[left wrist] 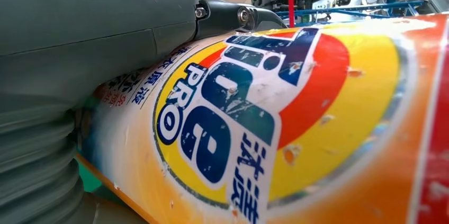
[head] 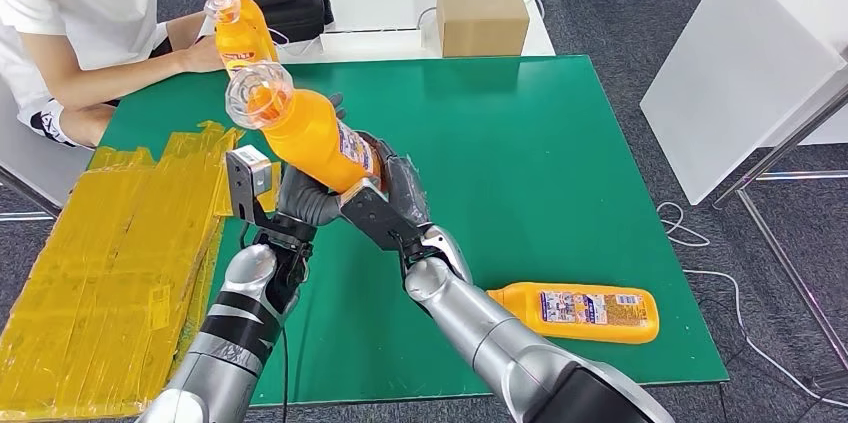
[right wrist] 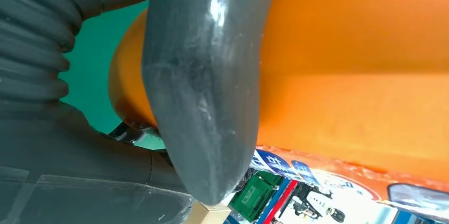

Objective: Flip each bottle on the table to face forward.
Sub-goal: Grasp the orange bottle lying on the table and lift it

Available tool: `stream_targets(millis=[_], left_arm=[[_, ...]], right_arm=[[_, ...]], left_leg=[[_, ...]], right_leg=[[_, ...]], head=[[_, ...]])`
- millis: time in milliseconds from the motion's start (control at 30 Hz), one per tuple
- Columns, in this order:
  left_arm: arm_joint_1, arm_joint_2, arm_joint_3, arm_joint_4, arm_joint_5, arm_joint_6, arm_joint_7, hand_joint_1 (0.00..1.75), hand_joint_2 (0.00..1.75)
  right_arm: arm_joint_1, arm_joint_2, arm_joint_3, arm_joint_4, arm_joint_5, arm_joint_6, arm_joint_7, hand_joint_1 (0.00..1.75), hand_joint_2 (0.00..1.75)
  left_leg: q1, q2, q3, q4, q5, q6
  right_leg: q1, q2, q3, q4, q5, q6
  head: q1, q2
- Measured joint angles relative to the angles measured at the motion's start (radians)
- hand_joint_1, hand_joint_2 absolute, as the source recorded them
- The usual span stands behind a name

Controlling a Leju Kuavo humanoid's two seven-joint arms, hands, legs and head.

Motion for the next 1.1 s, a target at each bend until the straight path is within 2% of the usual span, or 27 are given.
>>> stream_targets(millis=[100, 133, 233, 267, 1100], left_arm=[[0.001, 0.000, -0.001, 0.002, 0.002, 0.003, 0.000, 0.00, 1.75], [0.001, 0.001, -0.001, 0.002, 0.005, 0.004, 0.000, 0.38, 1.75], [0.003, 0.002, -0.001, 0.002, 0.024, 0.015, -0.001, 1.68, 1.75], [0.005, 0.002, -0.001, 0.001, 0.033, 0.021, -0.001, 1.75, 1.75], [0.021, 0.002, 0.003, -0.021, 0.064, 0.043, 0.001, 1.75, 1.75]], right_arm=[[-0.001, 0.000, 0.002, 0.004, 0.003, 0.000, 0.001, 1.75, 1.75], [-0.001, 0.000, 0.003, 0.005, 0.004, 0.000, 0.002, 1.75, 1.75], [-0.003, 0.000, 0.008, 0.009, 0.011, 0.000, 0.007, 1.75, 1.75], [-0.005, 0.000, 0.011, 0.010, 0.012, 0.000, 0.009, 1.75, 1.75], [-0.009, 0.001, 0.030, 0.015, 0.019, -0.001, 0.014, 1.75, 1.75]], left_leg=[[0.000, 0.000, 0.000, 0.000, 0.000, 0.000], [0.000, 0.000, 0.000, 0.000, 0.000, 0.000], [0.000, 0.000, 0.000, 0.000, 0.000, 0.000], [0.000, 0.000, 0.000, 0.000, 0.000, 0.000], [0.000, 0.000, 0.000, 0.000, 0.000, 0.000]], right_leg=[[0.000, 0.000, 0.000, 0.000, 0.000, 0.000], [0.000, 0.000, 0.000, 0.000, 0.000, 0.000], [0.000, 0.000, 0.000, 0.000, 0.000, 0.000], [0.000, 0.000, 0.000, 0.000, 0.000, 0.000], [0.000, 0.000, 0.000, 0.000, 0.000, 0.000]], head=[[0.000, 0.000], [0.000, 0.000], [0.000, 0.000], [0.000, 0.000], [0.000, 0.000]])
